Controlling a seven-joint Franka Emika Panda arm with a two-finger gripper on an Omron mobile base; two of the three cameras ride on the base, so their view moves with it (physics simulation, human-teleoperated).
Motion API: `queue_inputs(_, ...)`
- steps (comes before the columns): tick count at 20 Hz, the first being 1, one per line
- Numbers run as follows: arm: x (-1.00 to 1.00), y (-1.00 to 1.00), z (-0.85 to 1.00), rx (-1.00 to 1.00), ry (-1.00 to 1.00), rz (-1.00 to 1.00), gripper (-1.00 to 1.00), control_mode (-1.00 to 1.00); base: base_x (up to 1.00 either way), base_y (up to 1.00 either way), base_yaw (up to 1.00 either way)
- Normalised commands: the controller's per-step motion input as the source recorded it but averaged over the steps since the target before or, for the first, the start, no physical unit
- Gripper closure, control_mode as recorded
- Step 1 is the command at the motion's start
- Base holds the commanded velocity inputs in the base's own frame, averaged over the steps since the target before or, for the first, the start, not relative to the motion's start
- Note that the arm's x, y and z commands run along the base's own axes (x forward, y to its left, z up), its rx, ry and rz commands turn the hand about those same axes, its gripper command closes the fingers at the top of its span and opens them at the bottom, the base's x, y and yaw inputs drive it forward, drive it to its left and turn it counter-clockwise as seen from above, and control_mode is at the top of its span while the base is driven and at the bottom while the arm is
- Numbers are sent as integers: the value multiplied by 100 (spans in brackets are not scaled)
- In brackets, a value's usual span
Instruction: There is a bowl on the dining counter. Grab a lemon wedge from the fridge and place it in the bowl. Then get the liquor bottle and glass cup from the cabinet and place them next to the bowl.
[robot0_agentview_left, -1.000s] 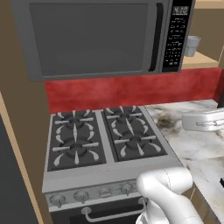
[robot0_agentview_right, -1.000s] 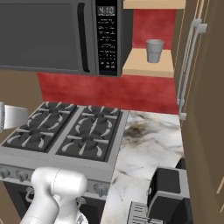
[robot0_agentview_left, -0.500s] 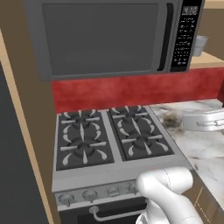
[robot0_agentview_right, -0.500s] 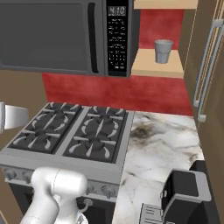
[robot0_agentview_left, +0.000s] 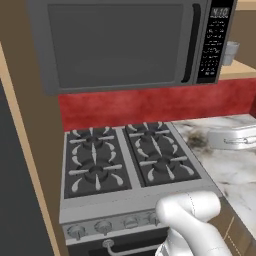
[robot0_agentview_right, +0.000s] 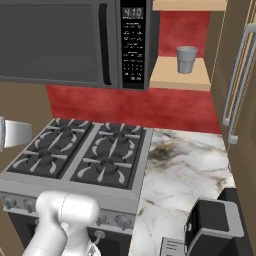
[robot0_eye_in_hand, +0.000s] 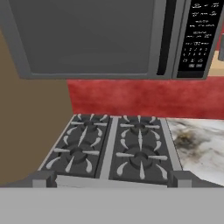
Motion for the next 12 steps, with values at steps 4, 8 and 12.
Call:
queue_inputs(4, 0, 0, 0, 0, 0, 0, -100, 100, 67, -60, 2)
queue_inputs(8, 0, 0, 0, 0, 0, 0, -100, 100, 31, -75, 9)
queue_inputs(12, 0, 0, 0, 0, 0, 0, -100, 100, 6, -91, 8)
